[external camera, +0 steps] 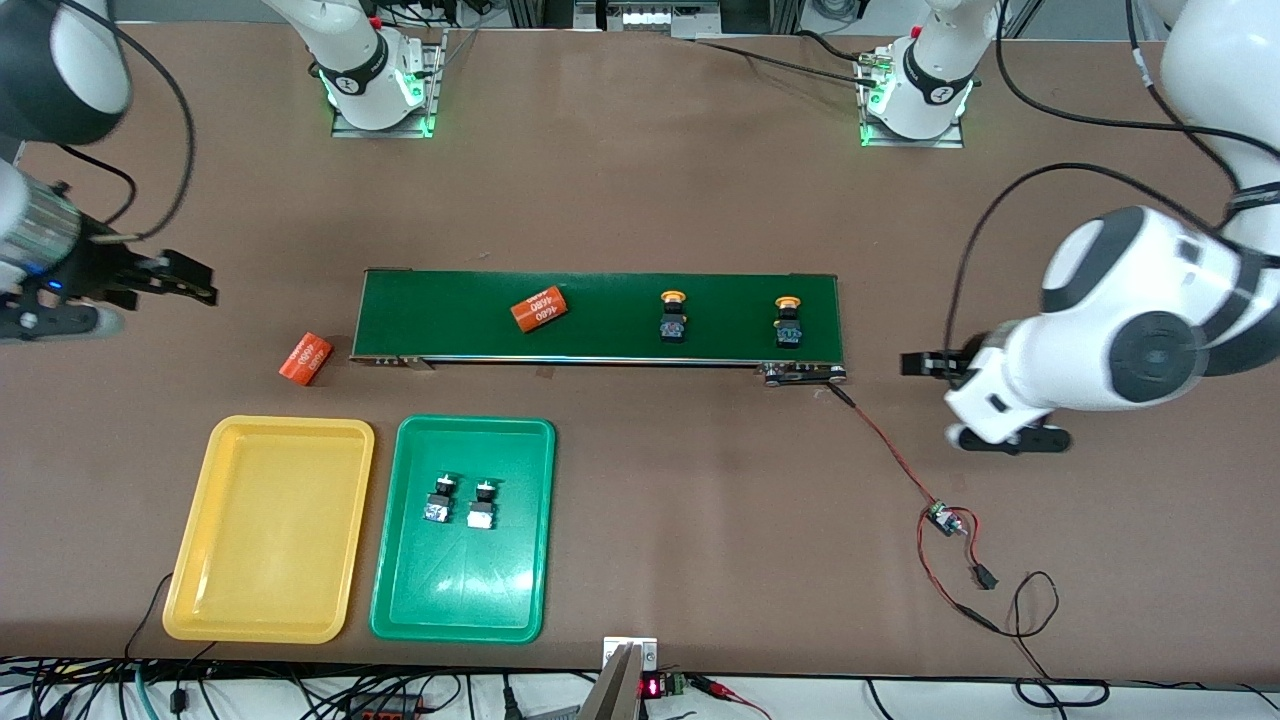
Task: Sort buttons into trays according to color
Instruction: 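Withdraw the left gripper while the right gripper reaches toward the belt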
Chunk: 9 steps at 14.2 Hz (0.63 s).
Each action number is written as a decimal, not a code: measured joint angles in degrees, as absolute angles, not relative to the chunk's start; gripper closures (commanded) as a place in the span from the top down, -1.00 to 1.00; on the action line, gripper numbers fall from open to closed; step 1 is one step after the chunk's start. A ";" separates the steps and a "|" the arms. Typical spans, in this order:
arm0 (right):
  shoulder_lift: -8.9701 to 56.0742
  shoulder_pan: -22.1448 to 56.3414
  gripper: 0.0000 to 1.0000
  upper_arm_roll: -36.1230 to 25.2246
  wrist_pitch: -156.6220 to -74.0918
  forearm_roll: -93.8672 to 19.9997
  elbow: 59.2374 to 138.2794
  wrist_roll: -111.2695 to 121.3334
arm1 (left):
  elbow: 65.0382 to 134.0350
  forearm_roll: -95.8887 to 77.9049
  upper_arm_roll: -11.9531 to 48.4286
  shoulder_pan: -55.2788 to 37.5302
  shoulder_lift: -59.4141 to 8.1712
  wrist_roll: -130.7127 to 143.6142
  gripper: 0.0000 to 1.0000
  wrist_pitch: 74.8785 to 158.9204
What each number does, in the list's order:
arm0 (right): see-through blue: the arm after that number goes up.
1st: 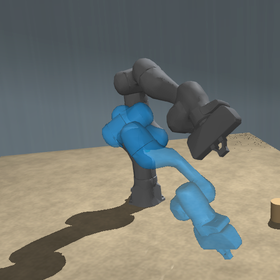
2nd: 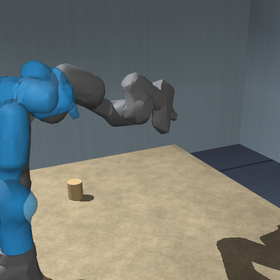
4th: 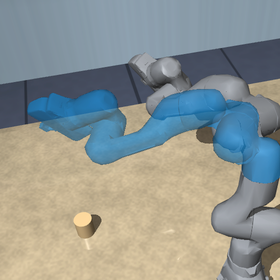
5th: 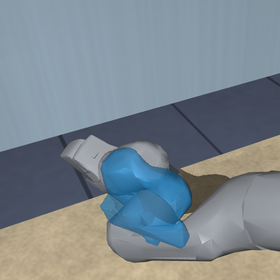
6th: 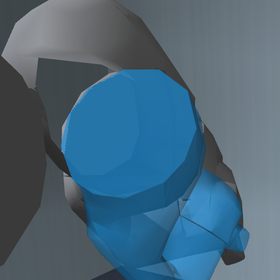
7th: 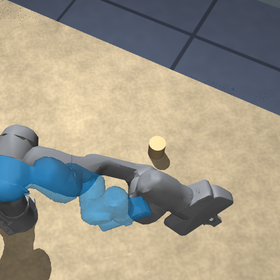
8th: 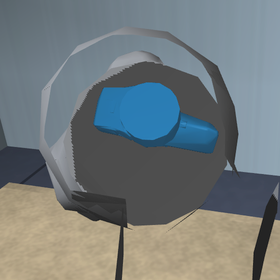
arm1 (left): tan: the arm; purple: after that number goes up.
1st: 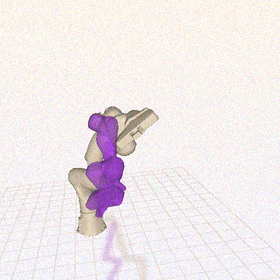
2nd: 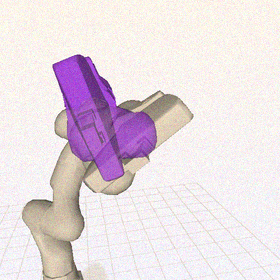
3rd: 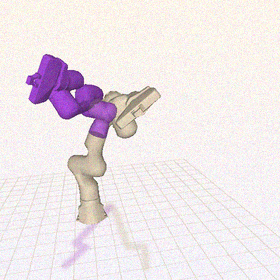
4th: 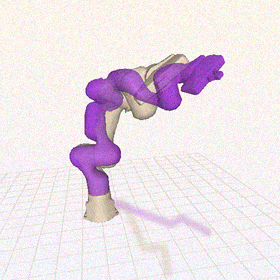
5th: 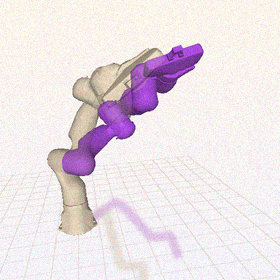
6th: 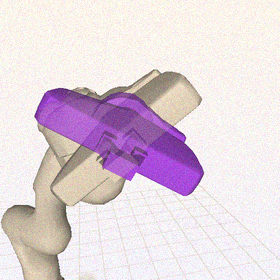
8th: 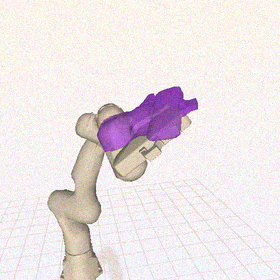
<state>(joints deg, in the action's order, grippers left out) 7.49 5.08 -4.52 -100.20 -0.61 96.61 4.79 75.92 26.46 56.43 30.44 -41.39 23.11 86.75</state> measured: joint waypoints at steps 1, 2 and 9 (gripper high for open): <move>8.71 5.99 1.00 -4.51 -100.67 -1.20 96.60 4.76 | 74.94 26.12 54.22 30.27 -40.44 19.69 1.00 86.75; 9.96 7.12 1.00 -4.49 -101.34 -1.82 96.58 4.77 | 74.42 24.31 50.81 29.45 -38.85 15.98 1.00 86.74; 16.74 15.07 1.00 -4.40 -106.82 -2.23 96.56 4.50 | 76.44 -2.57 10.13 9.72 -23.68 -1.73 1.00 86.03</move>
